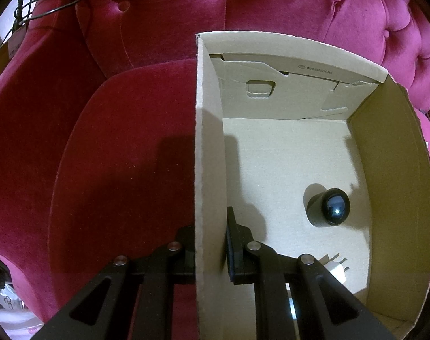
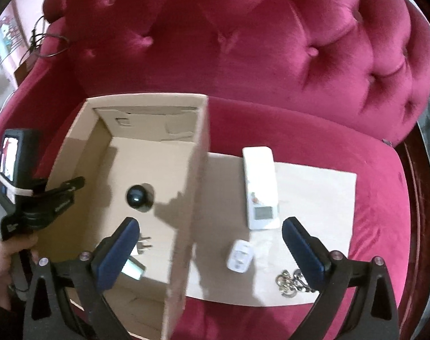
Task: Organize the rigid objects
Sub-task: 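Move the right gripper back to the white plug adapter and grasp it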
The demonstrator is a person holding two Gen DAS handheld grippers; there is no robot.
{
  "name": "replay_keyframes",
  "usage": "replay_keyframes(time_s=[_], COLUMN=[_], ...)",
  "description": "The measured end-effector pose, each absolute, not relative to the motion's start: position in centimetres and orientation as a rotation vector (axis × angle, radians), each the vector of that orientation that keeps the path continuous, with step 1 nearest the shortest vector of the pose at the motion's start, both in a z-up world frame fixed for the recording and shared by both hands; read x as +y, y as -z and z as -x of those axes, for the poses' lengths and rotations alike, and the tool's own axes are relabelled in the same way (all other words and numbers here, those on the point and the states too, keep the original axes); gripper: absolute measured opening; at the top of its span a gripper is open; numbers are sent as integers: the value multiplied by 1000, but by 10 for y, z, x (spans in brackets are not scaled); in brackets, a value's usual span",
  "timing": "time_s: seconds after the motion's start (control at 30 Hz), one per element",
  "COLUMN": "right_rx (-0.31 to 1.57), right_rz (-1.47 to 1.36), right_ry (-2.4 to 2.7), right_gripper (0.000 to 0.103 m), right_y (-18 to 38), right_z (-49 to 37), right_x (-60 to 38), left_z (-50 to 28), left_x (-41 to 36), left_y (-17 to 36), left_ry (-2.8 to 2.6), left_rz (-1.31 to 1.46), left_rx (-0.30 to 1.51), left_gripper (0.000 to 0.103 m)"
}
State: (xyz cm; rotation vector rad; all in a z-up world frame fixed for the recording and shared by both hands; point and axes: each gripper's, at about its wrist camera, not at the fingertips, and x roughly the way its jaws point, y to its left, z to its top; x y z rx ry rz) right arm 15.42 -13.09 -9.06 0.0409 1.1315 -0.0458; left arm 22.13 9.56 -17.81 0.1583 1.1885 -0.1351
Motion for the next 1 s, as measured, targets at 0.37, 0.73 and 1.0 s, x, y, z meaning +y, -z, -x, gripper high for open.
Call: replay_keyframes(time_s=[0.37, 0.73, 1.0], right_rx=[1150, 1174, 1205], right_rz=[-57, -93, -117], right_ry=[157, 143, 136], right_gripper=[103, 103, 103], right_y=[112, 149, 173], right_z=[-140, -130, -127], right_x=[-177, -198, -201], left_z=[-223, -223, -223], left_x=[93, 93, 93], left_y=[178, 179, 180], left_ry=[133, 133, 134], left_rz=[-162, -159, -162], left_rx=[1195, 1197, 1196], left_gripper=[14, 14, 14])
